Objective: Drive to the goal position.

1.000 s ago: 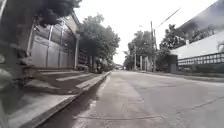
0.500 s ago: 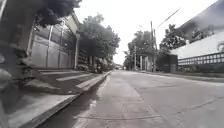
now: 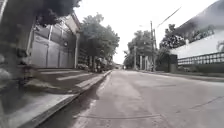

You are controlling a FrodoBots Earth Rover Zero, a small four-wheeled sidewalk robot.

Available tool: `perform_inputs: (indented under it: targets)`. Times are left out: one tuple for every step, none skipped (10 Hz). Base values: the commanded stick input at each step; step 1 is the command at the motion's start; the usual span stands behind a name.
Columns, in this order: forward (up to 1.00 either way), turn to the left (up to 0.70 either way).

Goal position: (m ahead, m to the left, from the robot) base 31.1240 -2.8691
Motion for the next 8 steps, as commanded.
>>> perform_inputs:
  targets:
    - [0.1, 0.0]
    - [0.14, 0.0]
    - [0.44, 0.0]
    - [0.68, 0.0]
    - [0.7, 0.0]
    - [0.7, 0.0]
    - [0.7, 0.0]
    - [0.7, 0.0]
